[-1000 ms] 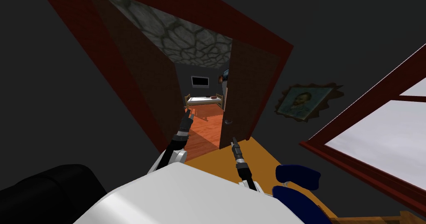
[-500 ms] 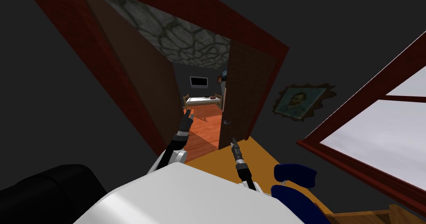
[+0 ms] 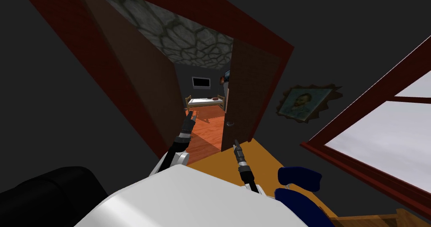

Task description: Push the door open

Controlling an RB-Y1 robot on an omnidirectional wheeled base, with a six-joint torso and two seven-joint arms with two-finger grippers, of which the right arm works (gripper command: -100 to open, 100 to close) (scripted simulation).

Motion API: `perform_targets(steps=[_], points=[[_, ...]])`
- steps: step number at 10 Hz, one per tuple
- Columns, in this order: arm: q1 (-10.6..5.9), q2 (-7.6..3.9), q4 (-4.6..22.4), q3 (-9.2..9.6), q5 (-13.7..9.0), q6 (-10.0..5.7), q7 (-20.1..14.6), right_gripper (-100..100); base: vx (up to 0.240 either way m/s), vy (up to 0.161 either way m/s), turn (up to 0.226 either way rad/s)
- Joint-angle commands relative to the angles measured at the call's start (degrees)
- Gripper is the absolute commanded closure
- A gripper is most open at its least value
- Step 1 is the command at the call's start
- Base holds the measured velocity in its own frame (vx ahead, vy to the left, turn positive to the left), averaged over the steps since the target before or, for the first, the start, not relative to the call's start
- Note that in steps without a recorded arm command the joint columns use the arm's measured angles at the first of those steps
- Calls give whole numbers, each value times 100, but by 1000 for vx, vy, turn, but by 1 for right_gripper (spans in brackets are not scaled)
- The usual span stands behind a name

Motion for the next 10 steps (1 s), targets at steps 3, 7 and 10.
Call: perform_targets(steps=[3, 7, 10], points=[[2, -1, 2, 3, 1, -1, -1, -100, 3, -1, -5], [2, -1, 2, 3, 1, -1, -1, -100, -2, 2, 12], [-5, -10, 83, 67, 26, -27, -27, -100, 30, -15, -75]])
